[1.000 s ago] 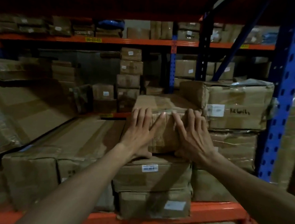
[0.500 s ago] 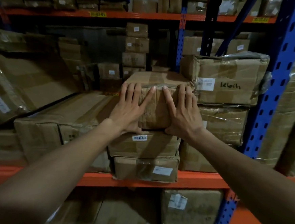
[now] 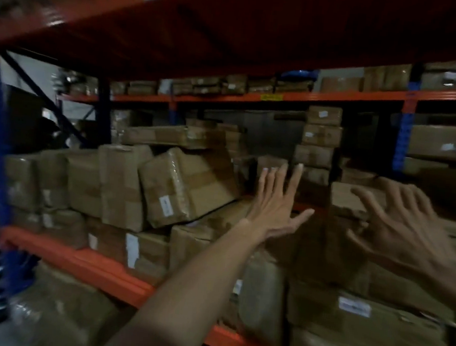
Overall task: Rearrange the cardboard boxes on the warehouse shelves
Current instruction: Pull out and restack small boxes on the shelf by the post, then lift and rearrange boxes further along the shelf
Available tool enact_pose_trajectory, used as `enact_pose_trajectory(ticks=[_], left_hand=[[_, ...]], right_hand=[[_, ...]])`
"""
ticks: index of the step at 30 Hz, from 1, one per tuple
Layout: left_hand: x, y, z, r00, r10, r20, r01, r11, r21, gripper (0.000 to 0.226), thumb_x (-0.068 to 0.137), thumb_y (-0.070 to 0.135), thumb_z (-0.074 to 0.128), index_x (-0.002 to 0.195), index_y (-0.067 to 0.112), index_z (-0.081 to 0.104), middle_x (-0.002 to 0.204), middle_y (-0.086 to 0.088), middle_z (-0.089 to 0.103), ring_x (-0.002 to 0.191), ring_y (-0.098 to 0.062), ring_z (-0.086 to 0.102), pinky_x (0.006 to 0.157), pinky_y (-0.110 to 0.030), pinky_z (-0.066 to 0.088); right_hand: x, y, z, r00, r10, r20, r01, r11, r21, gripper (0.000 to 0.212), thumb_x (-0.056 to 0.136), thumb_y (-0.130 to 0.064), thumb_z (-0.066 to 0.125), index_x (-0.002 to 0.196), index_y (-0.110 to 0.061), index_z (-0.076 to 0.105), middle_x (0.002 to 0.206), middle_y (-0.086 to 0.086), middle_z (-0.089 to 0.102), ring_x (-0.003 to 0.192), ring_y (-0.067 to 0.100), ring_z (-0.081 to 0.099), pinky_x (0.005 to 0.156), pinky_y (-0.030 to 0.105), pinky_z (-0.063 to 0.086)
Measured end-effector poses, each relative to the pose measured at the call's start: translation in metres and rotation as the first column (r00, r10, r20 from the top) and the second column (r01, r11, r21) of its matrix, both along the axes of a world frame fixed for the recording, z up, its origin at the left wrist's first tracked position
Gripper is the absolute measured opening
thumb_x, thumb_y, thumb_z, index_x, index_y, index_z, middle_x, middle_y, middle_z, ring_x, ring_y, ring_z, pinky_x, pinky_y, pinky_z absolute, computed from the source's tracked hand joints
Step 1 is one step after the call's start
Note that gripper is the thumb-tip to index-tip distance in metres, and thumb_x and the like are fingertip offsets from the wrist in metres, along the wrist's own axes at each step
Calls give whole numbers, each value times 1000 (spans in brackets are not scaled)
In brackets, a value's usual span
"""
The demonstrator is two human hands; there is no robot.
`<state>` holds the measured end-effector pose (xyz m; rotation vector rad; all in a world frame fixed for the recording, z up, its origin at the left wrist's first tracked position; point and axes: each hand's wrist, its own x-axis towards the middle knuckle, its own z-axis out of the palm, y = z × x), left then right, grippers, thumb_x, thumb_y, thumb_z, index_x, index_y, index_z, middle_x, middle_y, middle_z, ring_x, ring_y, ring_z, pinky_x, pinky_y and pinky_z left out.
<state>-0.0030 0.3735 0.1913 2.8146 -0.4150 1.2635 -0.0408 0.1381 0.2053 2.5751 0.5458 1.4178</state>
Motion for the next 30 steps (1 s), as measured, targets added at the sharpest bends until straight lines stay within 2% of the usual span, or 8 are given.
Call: enact_pose_trajectory(ticks=[3,6,11,15,19,21,25,30], left_hand=[[11,67,19,985,168,39,-164,982,-98,100,90,63,46,154,18,-17,162,-22,-3,148,-39,-1,118,-54,-8],[24,143,42,973,232,-8,-226,937,-267,108,89,59,54,151,23,-26,160,-22,-14,146,-43,-9,117,-59,-6],[60,244,91,934,348,-85,-344,808,-478,117,82,69,58,152,23,-24,157,-23,-25,144,-50,-11,112,-66,7],[95,290,115,952,237,-195,-307,746,-592,116,71,77,62,155,34,-6,158,-17,-28,143,-54,-8,110,-69,22],[100,292,109,968,224,-116,-249,783,-570,68,88,51,64,144,24,35,159,-19,6,139,-54,21,105,-57,39],[91,300,107,983,178,-49,-172,793,-585,56,94,39,61,143,21,40,155,-16,20,136,-44,35,102,-48,42],[66,346,111,999,-43,10,39,759,-650,46,84,49,69,124,30,56,131,-5,52,117,-27,55,96,-44,49],[18,371,116,969,-244,26,192,690,-698,25,82,43,74,103,34,63,104,5,67,95,-15,65,87,-45,54]], right_hand=[[19,67,16,997,74,-34,-76,996,-43,73,74,-59,73,131,-17,56,125,21,50,110,40,53,92,52,48],[46,140,29,985,95,-146,-105,993,-61,67,89,-65,49,143,-28,36,136,8,37,121,25,45,102,40,41],[104,249,57,919,223,-324,-168,968,189,57,95,-60,46,141,-28,33,137,9,34,126,27,41,101,40,39],[147,317,68,825,346,-446,-145,894,425,62,98,-61,39,147,-23,30,147,14,28,136,36,33,108,47,33],[179,362,76,745,467,-477,-98,784,613,65,101,-61,34,154,-24,25,157,18,21,144,40,21,114,53,22],[193,374,80,710,544,-447,-68,685,726,68,100,-62,33,156,-27,17,161,18,14,147,41,16,116,55,18],[209,387,90,551,759,-346,-77,458,885,94,85,-78,50,155,-40,0,164,16,12,147,44,20,116,56,20],[197,375,98,318,941,-119,-222,196,955,88,62,-67,85,138,-47,44,134,1,57,119,26,61,98,49,53]])
